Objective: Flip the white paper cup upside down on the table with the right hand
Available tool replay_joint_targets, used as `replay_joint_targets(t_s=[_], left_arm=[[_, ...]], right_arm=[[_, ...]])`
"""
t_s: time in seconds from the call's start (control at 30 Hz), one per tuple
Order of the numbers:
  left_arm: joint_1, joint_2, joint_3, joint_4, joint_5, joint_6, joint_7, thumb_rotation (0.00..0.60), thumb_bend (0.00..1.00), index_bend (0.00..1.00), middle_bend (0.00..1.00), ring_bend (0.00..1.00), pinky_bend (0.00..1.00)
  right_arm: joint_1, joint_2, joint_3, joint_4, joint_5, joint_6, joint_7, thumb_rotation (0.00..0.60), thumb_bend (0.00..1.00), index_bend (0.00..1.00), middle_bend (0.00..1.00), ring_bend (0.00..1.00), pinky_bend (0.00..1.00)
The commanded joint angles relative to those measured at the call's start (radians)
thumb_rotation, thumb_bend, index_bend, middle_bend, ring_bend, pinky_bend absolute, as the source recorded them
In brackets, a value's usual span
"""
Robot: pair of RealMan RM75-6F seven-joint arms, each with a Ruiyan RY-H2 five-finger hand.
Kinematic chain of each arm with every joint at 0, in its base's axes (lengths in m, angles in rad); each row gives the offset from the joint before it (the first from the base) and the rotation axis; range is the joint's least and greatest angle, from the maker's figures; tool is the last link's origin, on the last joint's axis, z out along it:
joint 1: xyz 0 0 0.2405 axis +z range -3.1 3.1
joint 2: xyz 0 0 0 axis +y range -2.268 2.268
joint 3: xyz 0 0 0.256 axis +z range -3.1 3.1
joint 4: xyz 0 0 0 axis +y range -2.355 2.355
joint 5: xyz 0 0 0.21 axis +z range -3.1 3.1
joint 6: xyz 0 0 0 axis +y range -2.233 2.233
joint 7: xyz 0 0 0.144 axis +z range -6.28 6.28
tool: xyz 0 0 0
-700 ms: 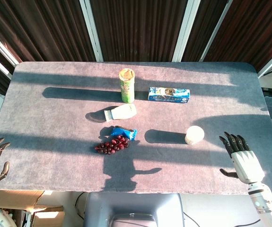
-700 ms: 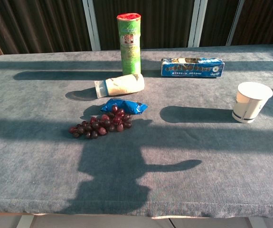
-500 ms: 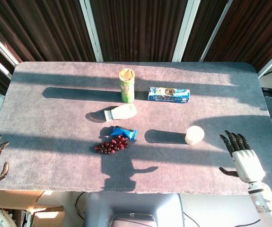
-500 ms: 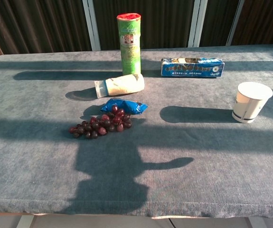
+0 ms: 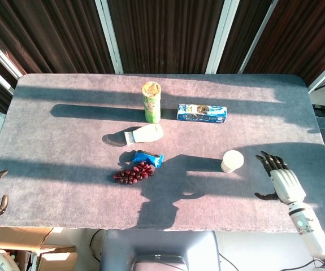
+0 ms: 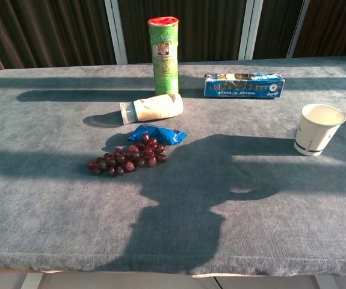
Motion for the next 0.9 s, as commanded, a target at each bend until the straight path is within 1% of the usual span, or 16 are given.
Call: replay_joint_targets(t_s=[0.03, 0.13, 0.3, 0.43, 0.67, 0.73, 0.83, 0.9], left_arm=[[0.007, 0.020, 0.012, -0.022, 0.005, -0.008, -0.024, 0.600, 0.48, 0.19, 0.01, 0.00, 0.11], [0.011, 0.041, 0.018, -0.037, 0.010, -0.009, -0.053, 0.600, 0.48, 0.19, 0.02, 0.00, 0.12], [0.020, 0.055, 0.016, -0.041, -0.001, -0.006, -0.084, 0.600, 0.48, 0.19, 0.02, 0.00, 0.12], [0.026, 0.061, 0.015, -0.041, 0.001, 0.002, -0.107, 0.600, 0.48, 0.20, 0.02, 0.00, 0.12], [0.027, 0.065, 0.017, -0.041, 0.006, 0.000, -0.120, 0.600, 0.49, 0.20, 0.03, 0.00, 0.12], [0.027, 0.067, 0.017, -0.042, 0.007, -0.001, -0.123, 0.600, 0.48, 0.21, 0.03, 0.00, 0.12], [0.028, 0.069, 0.018, -0.046, 0.007, -0.004, -0.126, 0.600, 0.49, 0.21, 0.03, 0.00, 0.12], [0.027, 0.072, 0.023, -0.049, 0.013, -0.009, -0.127, 0.600, 0.49, 0.21, 0.04, 0.00, 0.12]], right_arm=[[0.074, -0.056, 0.021, 0.075, 0.033, -0.112, 0.114, 0.600, 0.20, 0.00, 0.00, 0.00, 0.06], [0.097, -0.095, 0.027, 0.114, 0.030, -0.128, 0.129, 0.600, 0.20, 0.00, 0.00, 0.00, 0.06], [0.111, -0.168, 0.047, 0.172, 0.048, -0.103, 0.089, 0.600, 0.20, 0.00, 0.00, 0.00, 0.06], [0.132, -0.211, 0.056, 0.206, 0.065, -0.124, 0.086, 0.600, 0.20, 0.00, 0.00, 0.00, 0.06], [0.159, -0.301, 0.069, 0.308, 0.045, -0.098, 0.103, 0.600, 0.20, 0.00, 0.01, 0.00, 0.07], [0.164, -0.332, 0.072, 0.351, 0.033, -0.079, 0.122, 0.600, 0.20, 0.02, 0.05, 0.00, 0.09], [0.171, -0.375, 0.077, 0.411, 0.017, -0.054, 0.164, 0.600, 0.20, 0.12, 0.14, 0.03, 0.12], [0.176, -0.402, 0.077, 0.456, 0.004, -0.041, 0.196, 0.600, 0.21, 0.20, 0.20, 0.09, 0.15]])
